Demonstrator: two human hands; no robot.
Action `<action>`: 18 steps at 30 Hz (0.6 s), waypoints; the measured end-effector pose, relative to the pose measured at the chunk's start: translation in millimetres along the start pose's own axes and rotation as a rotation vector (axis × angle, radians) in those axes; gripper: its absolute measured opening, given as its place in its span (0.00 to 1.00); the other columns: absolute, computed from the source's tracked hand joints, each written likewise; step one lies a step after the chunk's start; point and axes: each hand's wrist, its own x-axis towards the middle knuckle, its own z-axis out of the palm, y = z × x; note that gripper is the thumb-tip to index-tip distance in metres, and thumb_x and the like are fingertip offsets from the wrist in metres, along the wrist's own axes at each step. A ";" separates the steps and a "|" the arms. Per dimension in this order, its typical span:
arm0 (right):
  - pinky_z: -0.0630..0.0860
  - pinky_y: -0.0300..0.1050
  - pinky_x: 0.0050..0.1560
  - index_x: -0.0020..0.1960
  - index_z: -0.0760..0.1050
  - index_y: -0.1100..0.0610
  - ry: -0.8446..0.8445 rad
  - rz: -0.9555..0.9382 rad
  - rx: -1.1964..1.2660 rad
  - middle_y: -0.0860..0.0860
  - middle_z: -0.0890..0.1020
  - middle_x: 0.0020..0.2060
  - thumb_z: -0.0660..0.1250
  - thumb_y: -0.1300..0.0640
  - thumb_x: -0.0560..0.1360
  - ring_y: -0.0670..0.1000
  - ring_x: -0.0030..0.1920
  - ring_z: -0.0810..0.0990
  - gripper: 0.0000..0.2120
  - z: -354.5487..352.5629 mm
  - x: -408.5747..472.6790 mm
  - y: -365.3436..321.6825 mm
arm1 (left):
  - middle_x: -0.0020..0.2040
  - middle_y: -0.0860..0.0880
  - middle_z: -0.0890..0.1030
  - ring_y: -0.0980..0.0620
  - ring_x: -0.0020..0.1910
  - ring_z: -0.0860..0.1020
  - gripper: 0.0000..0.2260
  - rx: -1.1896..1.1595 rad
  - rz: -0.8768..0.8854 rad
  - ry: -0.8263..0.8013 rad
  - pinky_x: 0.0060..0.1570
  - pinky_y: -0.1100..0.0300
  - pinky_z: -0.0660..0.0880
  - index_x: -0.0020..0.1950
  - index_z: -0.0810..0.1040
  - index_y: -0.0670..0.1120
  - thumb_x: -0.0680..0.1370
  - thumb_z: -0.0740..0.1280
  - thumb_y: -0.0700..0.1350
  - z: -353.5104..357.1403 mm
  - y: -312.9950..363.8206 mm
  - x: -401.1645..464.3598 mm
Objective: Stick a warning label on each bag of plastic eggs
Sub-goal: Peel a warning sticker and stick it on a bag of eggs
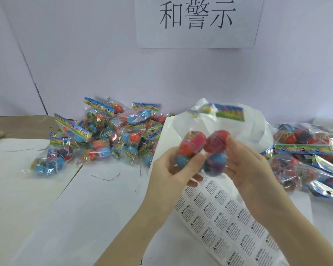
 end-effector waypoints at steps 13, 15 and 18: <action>0.77 0.44 0.50 0.49 0.81 0.46 0.198 -0.317 -0.392 0.46 0.85 0.44 0.80 0.47 0.58 0.49 0.47 0.82 0.20 7.2 -7.6 11.0 | 0.54 0.59 0.79 0.66 0.51 0.77 0.23 0.179 0.026 -0.165 0.47 0.72 0.72 0.56 0.74 0.58 0.63 0.66 0.64 6.3 -4.3 -9.3; 0.77 0.43 0.48 0.47 0.84 0.46 -0.045 -0.344 -0.297 0.47 0.85 0.46 0.72 0.48 0.64 0.48 0.48 0.82 0.12 11.4 -10.4 9.9 | 0.51 0.57 0.83 0.58 0.52 0.81 0.21 0.024 -0.012 -0.139 0.49 0.66 0.75 0.55 0.75 0.52 0.67 0.72 0.60 5.7 -4.4 -7.1; 0.75 0.36 0.35 0.41 0.85 0.52 -0.184 -0.251 -0.084 0.53 0.85 0.36 0.70 0.50 0.65 0.48 0.33 0.80 0.09 10.5 -12.0 5.0 | 0.43 0.47 0.83 0.49 0.44 0.82 0.16 -0.136 -0.007 0.005 0.47 0.62 0.78 0.46 0.77 0.42 0.70 0.73 0.53 -0.7 -1.8 0.3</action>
